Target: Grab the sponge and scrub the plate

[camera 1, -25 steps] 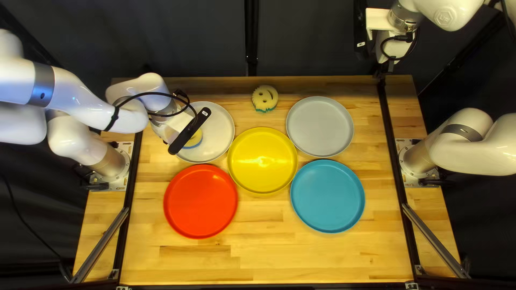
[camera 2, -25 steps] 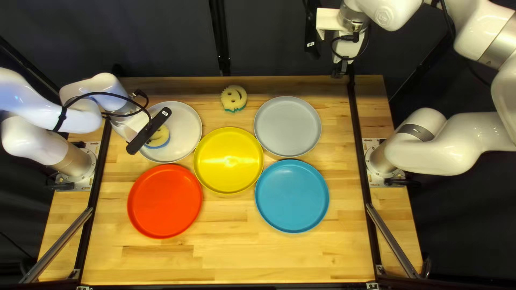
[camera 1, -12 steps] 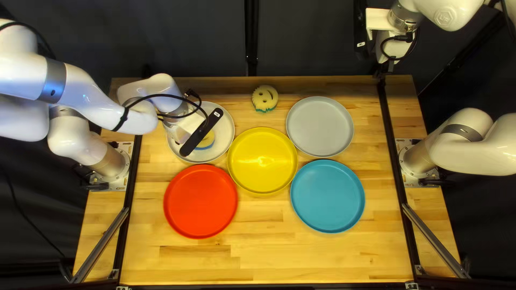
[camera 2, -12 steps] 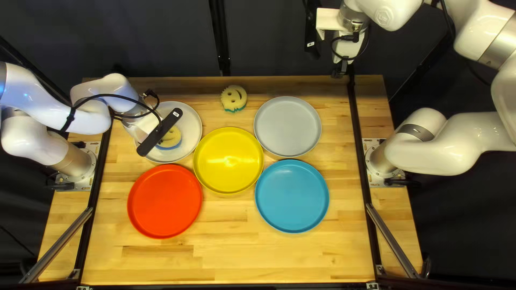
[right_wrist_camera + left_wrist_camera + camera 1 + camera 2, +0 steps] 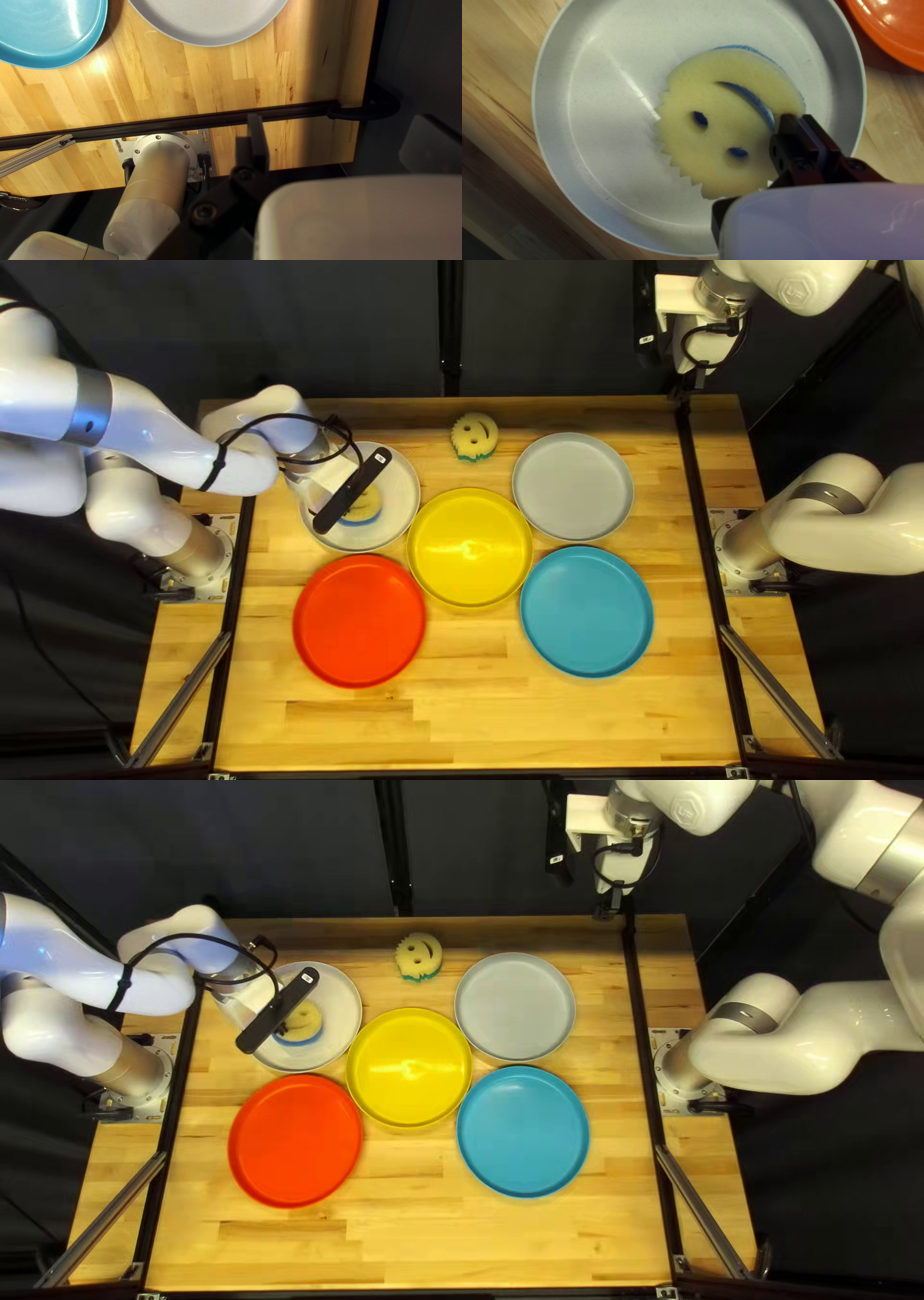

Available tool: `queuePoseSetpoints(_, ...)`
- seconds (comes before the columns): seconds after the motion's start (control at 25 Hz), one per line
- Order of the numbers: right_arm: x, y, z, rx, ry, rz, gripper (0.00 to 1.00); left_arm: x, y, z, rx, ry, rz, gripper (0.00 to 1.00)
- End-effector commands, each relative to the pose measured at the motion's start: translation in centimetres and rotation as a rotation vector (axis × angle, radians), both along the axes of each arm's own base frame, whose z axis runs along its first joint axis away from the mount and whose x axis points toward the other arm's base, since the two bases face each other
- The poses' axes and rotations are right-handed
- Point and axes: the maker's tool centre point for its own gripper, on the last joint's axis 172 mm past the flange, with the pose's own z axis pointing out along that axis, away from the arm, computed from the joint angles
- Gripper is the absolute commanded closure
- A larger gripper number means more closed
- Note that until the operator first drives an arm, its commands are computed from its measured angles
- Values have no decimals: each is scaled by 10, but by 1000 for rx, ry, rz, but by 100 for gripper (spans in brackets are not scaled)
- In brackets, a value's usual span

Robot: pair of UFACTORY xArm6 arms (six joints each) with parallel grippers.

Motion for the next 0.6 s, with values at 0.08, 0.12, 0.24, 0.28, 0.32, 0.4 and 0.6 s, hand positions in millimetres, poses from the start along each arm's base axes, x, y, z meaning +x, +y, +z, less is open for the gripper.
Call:
queuePoseSetpoints(0.08,0,0,0,0,0,0,0,10,-4,-9,5,-15,-8,100)
queuePoseSetpoints(0.12,0,0,0,0,0,0,0,12,-4,-12,3,-15,-11,100)
queuePoseSetpoints(0.24,0,0,0,0,0,0,0,15,-4,-14,0,-15,-16,100)
queuePoseSetpoints(0.28,0,0,0,0,0,0,0,15,-4,-14,0,-15,-16,100)
queuePoseSetpoints(0.32,0,0,0,0,0,0,0,16,-3,-14,-1,-16,-16,100)
queuePoseSetpoints(0.4,0,0,0,0,0,0,0,18,-2,-12,-1,-16,-16,100)
queuePoseSetpoints(0.6,0,0,0,0,0,0,0,27,10,-2,5,-22,-9,100)
